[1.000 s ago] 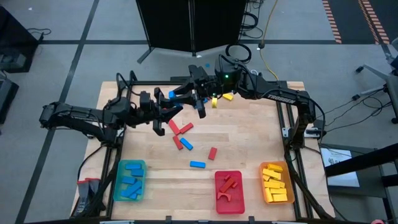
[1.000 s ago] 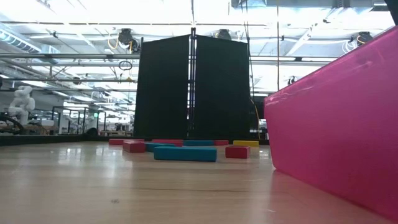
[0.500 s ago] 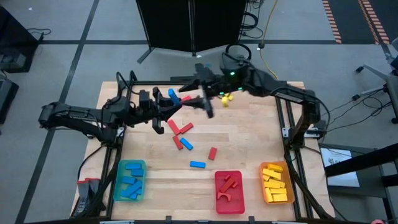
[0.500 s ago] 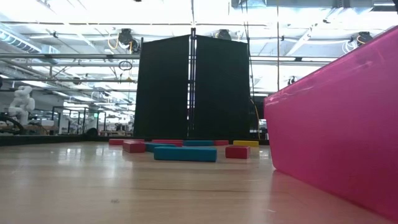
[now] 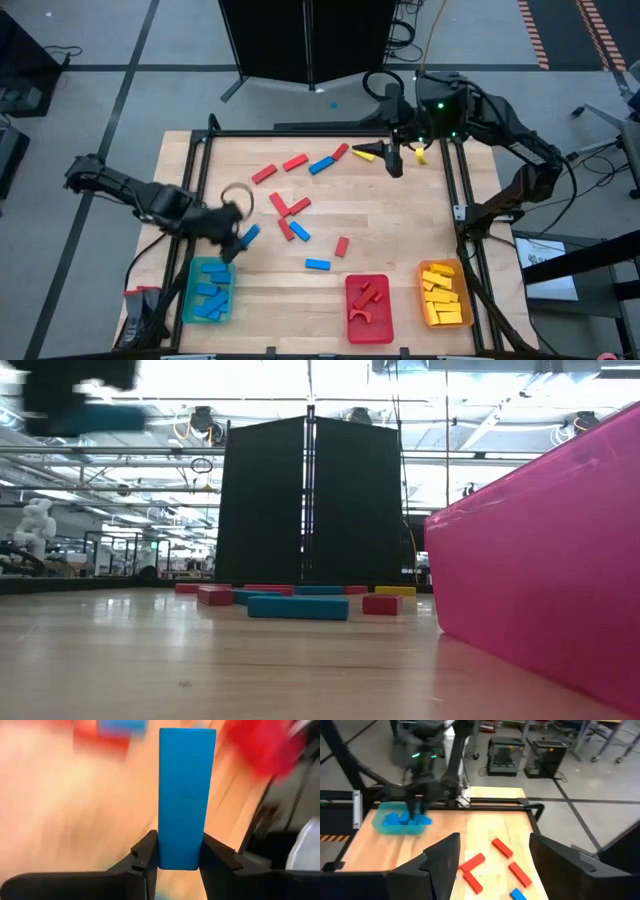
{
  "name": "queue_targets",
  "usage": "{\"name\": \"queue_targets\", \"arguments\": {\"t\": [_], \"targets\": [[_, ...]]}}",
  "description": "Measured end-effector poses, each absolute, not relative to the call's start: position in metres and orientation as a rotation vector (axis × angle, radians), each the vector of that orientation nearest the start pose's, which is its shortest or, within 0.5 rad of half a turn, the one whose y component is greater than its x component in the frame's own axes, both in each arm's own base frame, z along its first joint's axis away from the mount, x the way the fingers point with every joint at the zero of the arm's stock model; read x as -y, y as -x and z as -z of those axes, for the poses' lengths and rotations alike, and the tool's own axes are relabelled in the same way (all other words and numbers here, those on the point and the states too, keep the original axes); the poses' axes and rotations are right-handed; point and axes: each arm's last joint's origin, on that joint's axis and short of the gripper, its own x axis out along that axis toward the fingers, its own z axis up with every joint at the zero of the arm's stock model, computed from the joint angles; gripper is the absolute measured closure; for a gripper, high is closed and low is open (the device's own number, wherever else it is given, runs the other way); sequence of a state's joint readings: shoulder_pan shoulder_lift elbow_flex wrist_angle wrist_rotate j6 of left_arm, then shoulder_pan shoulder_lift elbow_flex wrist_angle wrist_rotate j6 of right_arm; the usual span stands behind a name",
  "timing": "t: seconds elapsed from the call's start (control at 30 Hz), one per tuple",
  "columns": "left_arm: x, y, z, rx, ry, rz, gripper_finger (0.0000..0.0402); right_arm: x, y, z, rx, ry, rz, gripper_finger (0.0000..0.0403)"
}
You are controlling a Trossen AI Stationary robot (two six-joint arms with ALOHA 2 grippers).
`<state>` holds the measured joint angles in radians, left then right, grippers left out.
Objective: Sort blocks
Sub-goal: Put the blue block into the blue bin
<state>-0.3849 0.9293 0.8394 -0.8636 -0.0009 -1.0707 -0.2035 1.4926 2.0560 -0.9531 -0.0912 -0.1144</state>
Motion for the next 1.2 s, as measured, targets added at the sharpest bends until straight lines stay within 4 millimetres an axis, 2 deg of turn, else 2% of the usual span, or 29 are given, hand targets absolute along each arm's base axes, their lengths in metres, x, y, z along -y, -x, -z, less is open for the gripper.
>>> {"name": "queue_targets", "arguments": {"t": [0.1,0.3,0.6,0.7,0.87,0.97,1.07,1.2], "targets": [[0.084,-0.142,-0.266,-1.195,0.812,-0.162,0.0291,0.051,-0.257,-0.512,-0.393,0.061,0.128,0.0172],[0.12,-0.125,-0.255,-1.363,0.776,-0.143,0.0291,0.052,-0.257,-0.51,-0.416,0.064,0.127,0.0172],[0.146,-0.107,-0.24,-1.544,0.675,-0.182,0.029,0.055,-0.275,-0.496,-0.486,0.098,0.112,0.0172],[0.15,-0.107,-0.237,-1.551,0.658,-0.179,0.0249,0.059,-0.285,-0.483,-0.556,0.137,0.095,0.0171],[0.154,-0.109,-0.237,-1.537,0.678,-0.152,0.0146,0.072,-0.306,-0.451,-0.689,0.125,0.089,0.0163],[0.157,-0.111,-0.238,-1.523,0.699,-0.126,0.0098,0.075,-0.326,-0.422,-0.776,0.039,0.015,0.0155],[0.157,-0.111,-0.238,-1.523,0.698,-0.128,0.007,0.063,-0.352,-0.378,-0.898,-0.029,-0.132,0.0149],[0.154,-0.11,-0.237,-1.521,0.679,-0.157,0.0063,0.039,-0.384,-0.312,-1.066,-0.008,-0.272,0.0147]]}}
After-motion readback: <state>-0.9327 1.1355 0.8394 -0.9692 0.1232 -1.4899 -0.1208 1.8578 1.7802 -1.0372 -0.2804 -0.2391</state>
